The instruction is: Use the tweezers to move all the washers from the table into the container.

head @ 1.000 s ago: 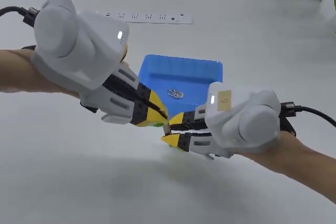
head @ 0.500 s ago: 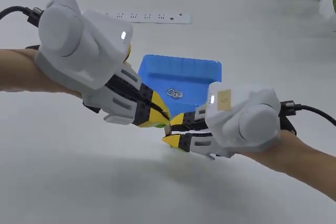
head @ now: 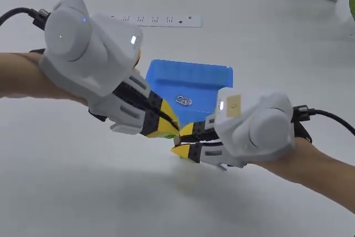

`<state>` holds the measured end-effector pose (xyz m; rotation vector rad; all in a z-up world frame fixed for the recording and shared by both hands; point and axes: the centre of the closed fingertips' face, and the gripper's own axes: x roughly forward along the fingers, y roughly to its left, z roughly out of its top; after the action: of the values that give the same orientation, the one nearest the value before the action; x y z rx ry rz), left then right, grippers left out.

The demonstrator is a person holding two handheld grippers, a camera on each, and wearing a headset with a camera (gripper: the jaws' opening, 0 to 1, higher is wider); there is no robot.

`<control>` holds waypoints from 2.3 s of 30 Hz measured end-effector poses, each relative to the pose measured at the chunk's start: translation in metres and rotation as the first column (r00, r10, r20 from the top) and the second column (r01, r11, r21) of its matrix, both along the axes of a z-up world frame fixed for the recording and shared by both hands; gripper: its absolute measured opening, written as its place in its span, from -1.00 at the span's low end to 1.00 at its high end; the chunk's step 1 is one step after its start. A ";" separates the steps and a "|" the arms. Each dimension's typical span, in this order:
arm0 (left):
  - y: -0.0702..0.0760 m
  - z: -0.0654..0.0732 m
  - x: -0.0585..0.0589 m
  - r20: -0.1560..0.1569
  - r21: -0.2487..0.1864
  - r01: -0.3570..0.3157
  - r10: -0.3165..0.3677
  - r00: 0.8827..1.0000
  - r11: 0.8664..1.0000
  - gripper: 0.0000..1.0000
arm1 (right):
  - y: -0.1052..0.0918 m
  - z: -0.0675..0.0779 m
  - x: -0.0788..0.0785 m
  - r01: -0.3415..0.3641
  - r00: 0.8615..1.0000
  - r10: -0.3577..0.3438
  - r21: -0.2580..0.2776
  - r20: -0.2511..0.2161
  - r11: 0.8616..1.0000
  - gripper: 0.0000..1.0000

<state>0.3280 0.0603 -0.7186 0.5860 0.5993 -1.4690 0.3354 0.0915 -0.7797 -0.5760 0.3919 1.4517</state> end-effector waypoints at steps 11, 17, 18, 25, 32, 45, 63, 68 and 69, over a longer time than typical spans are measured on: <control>0.003 0.019 -0.005 0.024 -0.005 0.004 -0.003 1.000 1.000 -0.88 | 0.001 0.020 -0.004 -0.003 1.000 0.003 0.013 0.025 1.000 -0.81; 0.005 0.035 -0.010 0.050 -0.008 0.007 -0.006 0.999 1.000 -0.88 | 0.003 0.034 -0.005 -0.008 0.999 0.007 0.017 0.054 1.000 -0.81; 0.005 0.037 -0.010 0.058 -0.009 0.007 -0.006 0.998 1.000 -0.88 | 0.003 0.038 -0.005 -0.005 0.998 0.003 0.020 0.063 1.000 -0.81; 0.004 0.057 -0.008 0.101 -0.003 0.023 -0.022 0.995 1.000 -0.88 | 0.004 0.059 0.000 -0.004 0.993 0.002 0.025 0.114 1.000 -0.81; 0.003 0.074 -0.002 0.143 0.001 0.039 -0.039 0.989 0.999 -0.88 | 0.004 0.075 0.008 0.011 0.989 -0.017 0.043 0.144 0.999 -0.81; 0.004 0.082 0.033 0.175 -0.001 0.051 -0.050 0.983 0.999 -0.88 | 0.004 0.086 0.044 0.039 0.982 -0.048 0.057 0.180 0.998 -0.80; -0.009 0.059 0.081 0.152 -0.023 0.054 -0.050 0.987 0.998 -0.88 | -0.008 0.065 0.090 0.105 0.981 -0.111 0.045 0.161 0.993 -0.80; -0.012 0.050 0.089 0.137 -0.027 0.051 -0.047 0.990 0.998 -0.88 | -0.013 0.055 0.098 0.121 0.982 -0.125 0.034 0.144 0.992 -0.80; -0.013 0.048 0.091 0.134 -0.029 0.052 -0.048 0.990 0.998 -0.88 | -0.014 0.054 0.099 0.123 0.982 -0.126 0.033 0.143 0.992 -0.80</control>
<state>0.4189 0.0472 -0.6703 0.6725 0.4586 -1.4706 0.4345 0.0777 -0.7257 -0.6225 0.2900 1.2844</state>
